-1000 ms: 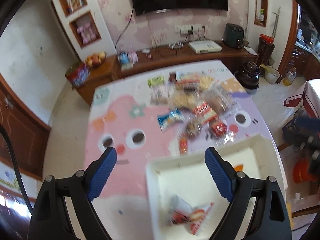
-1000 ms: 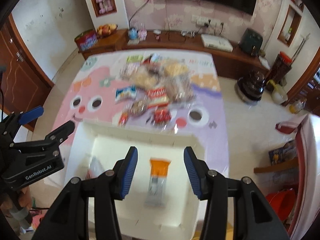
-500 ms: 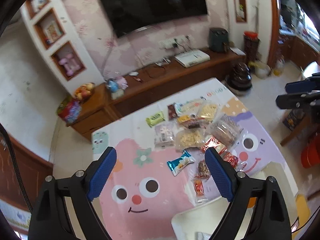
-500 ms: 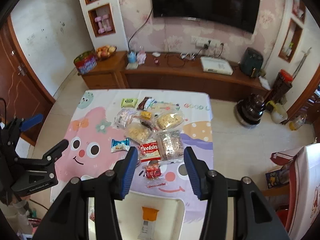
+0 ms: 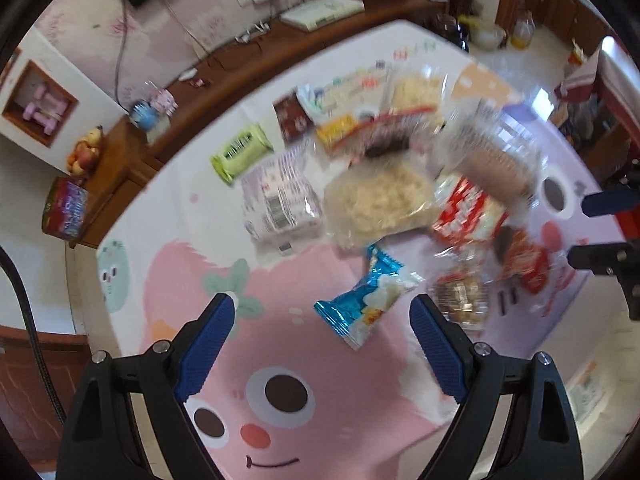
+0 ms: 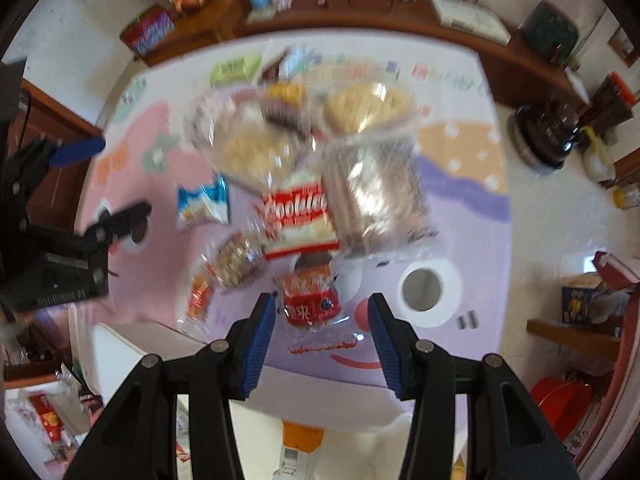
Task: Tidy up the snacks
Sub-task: 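Grasp the blue wrapped cake with the left tool while the right tool grasps the red round pack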
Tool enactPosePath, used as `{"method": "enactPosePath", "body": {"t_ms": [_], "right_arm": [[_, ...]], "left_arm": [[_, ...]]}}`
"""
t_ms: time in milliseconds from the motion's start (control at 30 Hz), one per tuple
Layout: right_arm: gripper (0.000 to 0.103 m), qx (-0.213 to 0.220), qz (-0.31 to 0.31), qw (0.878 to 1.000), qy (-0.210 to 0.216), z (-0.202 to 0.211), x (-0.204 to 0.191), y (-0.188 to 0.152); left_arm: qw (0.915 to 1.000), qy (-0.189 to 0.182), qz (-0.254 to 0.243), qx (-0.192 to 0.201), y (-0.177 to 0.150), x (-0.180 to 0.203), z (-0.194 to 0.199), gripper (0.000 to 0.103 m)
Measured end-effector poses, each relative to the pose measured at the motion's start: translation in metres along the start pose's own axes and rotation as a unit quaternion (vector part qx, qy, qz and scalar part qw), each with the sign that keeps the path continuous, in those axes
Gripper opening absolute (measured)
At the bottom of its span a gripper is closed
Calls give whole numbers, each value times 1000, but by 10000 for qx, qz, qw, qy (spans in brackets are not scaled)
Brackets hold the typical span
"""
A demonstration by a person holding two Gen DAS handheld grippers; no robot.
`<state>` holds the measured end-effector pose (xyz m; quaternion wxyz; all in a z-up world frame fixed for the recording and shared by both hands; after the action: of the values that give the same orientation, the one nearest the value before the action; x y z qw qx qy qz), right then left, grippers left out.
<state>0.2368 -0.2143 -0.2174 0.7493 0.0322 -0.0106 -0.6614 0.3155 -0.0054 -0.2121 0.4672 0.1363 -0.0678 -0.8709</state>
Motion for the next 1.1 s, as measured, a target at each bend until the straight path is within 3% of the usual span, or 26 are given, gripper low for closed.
{"method": "enactPosePath", "body": {"t_ms": [300,600,733,900,1100], "right_arm": [[48,-659,128,9977,-36,-63,-7,-14],[53,-783,116,9969,-4,-80,-13,-19],[55,-835,156,9964,-33,-81,-14,-17],[59,-931,93,9956,-94,-90,-12,-14],[51,-688,-8,9976,-74,-89,-13,-13]], "left_arm": [[9973,-191,-524,-475,0,16,-56,86],[9962,-488,-270,-667,1,22,-78,55],[9950,-716,-48,-688,1,21,-80,36],[9961,-616,109,-622,0,25,-78,28],[9973,-341,345,-553,-13,33,-65,24]]}}
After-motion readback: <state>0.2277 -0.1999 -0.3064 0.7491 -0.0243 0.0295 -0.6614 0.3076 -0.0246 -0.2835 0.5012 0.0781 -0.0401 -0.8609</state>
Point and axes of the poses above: each gripper's, at about its wrist camera, not at the fingertips, and z roughly against the way its jaws point, x to its right, y to its top, the point moved 5 cm from there along -z, roughly the way its jaws point
